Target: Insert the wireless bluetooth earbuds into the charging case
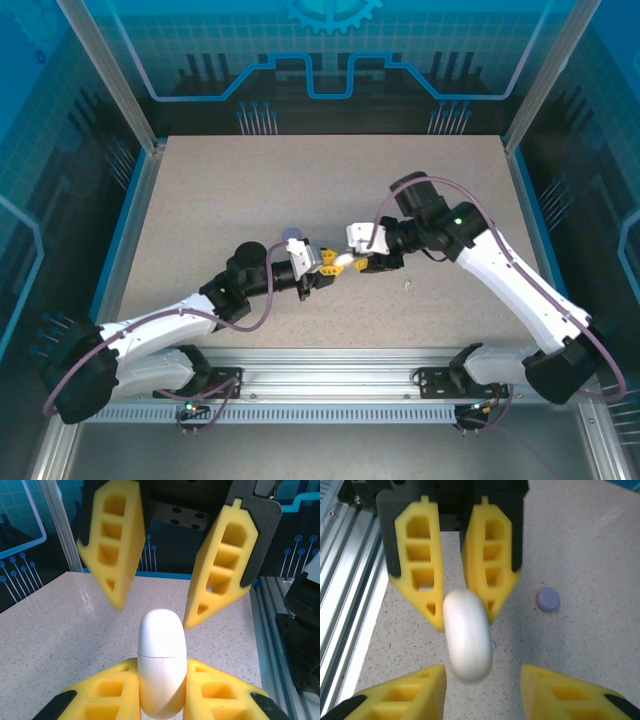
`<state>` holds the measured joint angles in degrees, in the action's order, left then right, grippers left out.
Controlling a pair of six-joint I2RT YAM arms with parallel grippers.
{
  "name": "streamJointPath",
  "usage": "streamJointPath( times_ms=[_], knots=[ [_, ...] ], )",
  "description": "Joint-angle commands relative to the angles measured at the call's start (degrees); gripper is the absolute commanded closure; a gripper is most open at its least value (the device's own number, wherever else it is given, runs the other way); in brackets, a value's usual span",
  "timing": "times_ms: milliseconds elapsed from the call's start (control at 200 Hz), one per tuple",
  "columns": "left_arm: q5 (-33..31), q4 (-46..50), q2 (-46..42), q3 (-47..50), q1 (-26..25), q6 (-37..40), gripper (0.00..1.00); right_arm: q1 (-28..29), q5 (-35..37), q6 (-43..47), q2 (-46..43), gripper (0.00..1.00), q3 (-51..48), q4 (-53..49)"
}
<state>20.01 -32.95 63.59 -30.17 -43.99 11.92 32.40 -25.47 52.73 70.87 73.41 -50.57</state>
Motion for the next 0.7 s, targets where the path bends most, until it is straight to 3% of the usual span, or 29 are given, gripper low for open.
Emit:
streamJointPath(
  times_ms=[0, 255, 695],
  knots=[
    [1.6, -2.7, 0.0, -0.3, 0.1, -1.3, 0.83, -3.4, -9.6, -7.9, -5.2, 0.53, -5.3, 7.9],
    [2.3, -3.0, -0.1, -0.5, 0.0, -1.6, 0.83, -5.3, -14.3, -16.0, -8.9, 0.51, -11.4, 16.7],
    [2.5, -4.4, -0.5, -0.3, 0.1, -2.3, 0.82, -4.8, -17.2, -16.8, -6.3, 0.51, -11.1, 17.0]
  ],
)
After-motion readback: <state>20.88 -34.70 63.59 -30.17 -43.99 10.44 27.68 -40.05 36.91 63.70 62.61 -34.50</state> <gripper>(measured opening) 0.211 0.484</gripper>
